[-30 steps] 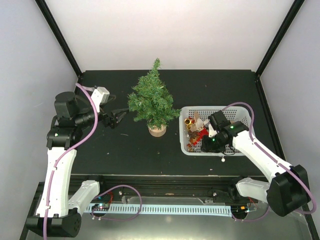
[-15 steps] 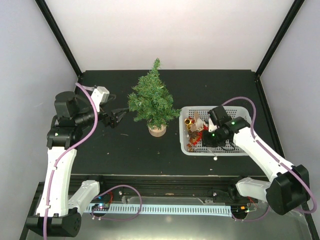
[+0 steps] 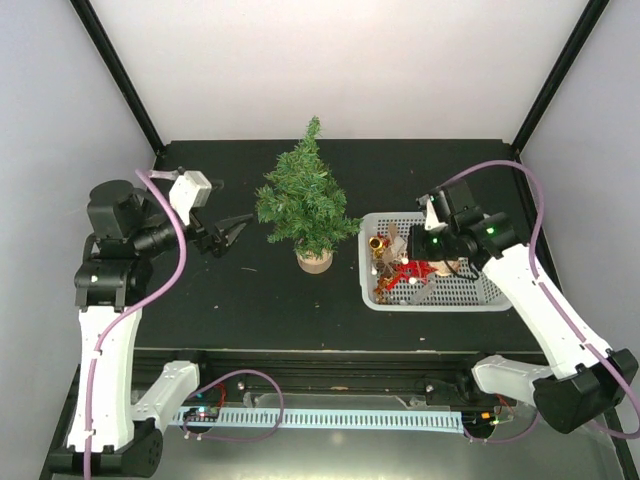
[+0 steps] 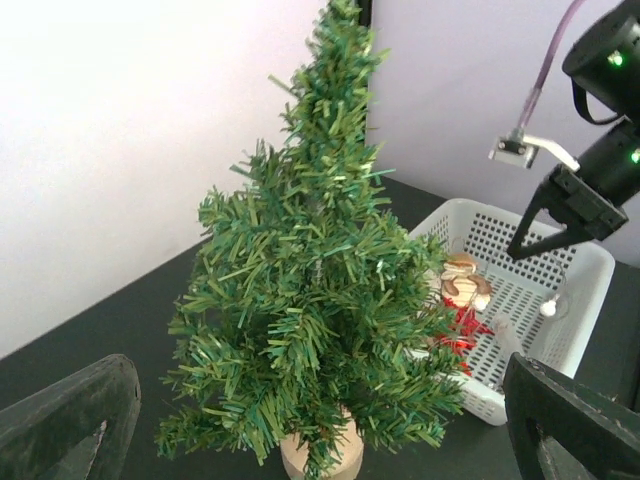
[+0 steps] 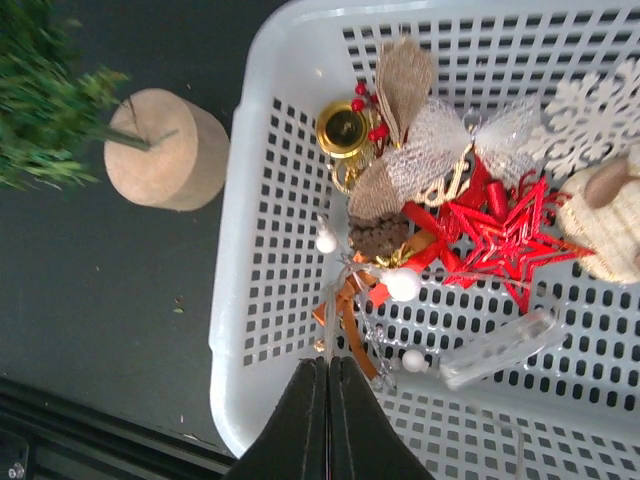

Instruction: Decorate the small christmas tree

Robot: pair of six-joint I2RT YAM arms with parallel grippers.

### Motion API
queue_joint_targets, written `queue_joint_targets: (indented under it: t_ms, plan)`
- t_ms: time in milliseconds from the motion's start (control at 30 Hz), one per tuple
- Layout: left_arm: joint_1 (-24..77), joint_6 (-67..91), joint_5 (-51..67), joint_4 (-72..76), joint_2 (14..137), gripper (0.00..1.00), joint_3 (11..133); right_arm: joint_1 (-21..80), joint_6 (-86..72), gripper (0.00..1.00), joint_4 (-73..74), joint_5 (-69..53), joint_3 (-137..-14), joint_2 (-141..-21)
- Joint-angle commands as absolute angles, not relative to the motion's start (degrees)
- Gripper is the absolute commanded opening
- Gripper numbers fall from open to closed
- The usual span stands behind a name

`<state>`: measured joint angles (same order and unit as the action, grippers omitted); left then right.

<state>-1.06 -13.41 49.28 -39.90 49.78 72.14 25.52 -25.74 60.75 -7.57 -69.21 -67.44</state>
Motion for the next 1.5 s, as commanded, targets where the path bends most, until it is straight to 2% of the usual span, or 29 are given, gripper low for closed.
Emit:
queue_joint_targets:
  t_ms: [0,400,600,867,1467]
  plan:
    - [-1.3,-17.8,51.3,-43.6,46.6,0.99,76.3,25.6,-24.5,0.01,64.0,-4.8,-74.4,-65.2]
    - [-1.3,-19.9,52.3,-46.7,43.5,0.99,84.6,25.6,-27.6,0.01,66.7,-2.8,-87.6,-58.7]
    - [-1.3,-17.7,56.9,-45.9,43.3,0.99,85.8,25.7,-27.7,0.01,68.8,-3.3,-97.9,-59.8]
    - [-1.2,-17.1,68.8,-43.6,42.0,0.99,83.0,25.7,-26.9,0.01,69.7,-3.8,-109.5,-62.9]
    - [1.4,-13.1,69.5,-39.8,42.1,0.99,74.7,25.7,-30.1,0.01,66.6,-5.8,-131.6,-72.3]
